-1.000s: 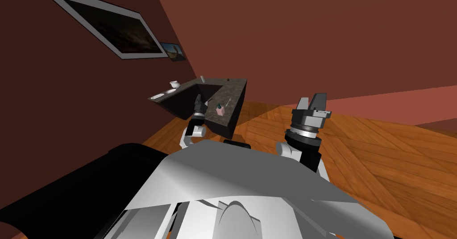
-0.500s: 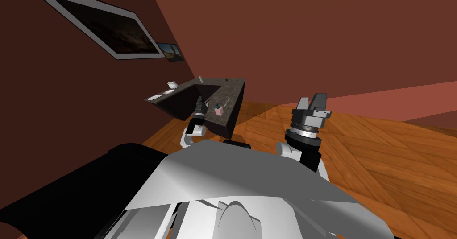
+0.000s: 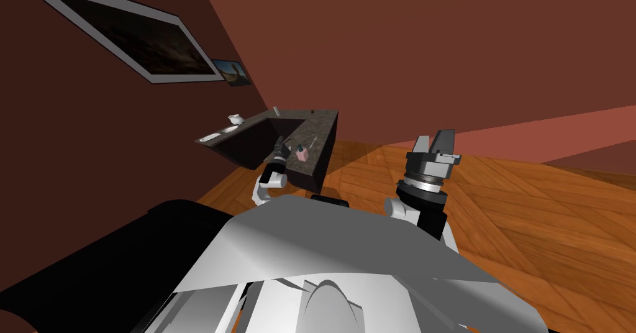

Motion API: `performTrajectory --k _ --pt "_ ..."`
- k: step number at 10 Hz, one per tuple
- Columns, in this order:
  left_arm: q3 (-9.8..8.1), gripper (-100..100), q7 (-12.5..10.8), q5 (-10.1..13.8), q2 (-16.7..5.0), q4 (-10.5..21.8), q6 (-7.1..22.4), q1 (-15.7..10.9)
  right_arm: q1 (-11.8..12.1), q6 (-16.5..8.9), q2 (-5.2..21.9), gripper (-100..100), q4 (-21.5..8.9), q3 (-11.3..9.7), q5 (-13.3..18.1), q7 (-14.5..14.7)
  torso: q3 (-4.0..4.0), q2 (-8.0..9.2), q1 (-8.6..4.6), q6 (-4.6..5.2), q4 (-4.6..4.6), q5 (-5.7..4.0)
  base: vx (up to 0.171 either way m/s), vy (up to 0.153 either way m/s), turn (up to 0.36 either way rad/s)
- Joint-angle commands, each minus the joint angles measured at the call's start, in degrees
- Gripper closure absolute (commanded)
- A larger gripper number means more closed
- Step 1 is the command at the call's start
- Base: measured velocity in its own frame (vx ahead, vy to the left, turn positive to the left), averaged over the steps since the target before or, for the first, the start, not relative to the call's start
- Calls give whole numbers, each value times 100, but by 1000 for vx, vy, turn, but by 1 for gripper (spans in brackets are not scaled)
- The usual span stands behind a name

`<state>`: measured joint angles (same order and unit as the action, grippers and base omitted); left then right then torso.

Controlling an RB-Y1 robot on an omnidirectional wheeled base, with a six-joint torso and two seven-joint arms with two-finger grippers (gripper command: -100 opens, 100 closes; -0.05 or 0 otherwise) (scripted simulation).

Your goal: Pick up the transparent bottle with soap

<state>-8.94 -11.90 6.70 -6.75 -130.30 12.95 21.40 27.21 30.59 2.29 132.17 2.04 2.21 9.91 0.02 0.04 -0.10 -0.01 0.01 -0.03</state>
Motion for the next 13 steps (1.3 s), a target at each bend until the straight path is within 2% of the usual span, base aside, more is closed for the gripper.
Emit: performTrajectory --k 1,2,9,12,13 --pt "-31 -100 -65 22 12 64 286 -59 0 0 0 0 0 0 0 0 0 0 0 0 0 0 -10 -32 -71" --pt "-31 -100 -65 22 12 64 337 -59 0 0 0 0 0 0 0 0 0 0 -1 0 0 0 -6 -19 -18" --pt "-183 -100 -314 130 48 241 1521 -296 0 0 0 0 0 0 0 0 1 1 1 -1 0 0 -7 -24 -61" --pt "-221 -100 -375 156 144 287 1812 -354 0 0 0 0 0 0 0 0 0 -1 5 -2 0 1 -4 -16 -35" --pt "-221 -100 -367 164 108 291 1744 -346 0 0 0 0 0 0 0 0 0 0 5 -2 0 1 -2 -6 -4"
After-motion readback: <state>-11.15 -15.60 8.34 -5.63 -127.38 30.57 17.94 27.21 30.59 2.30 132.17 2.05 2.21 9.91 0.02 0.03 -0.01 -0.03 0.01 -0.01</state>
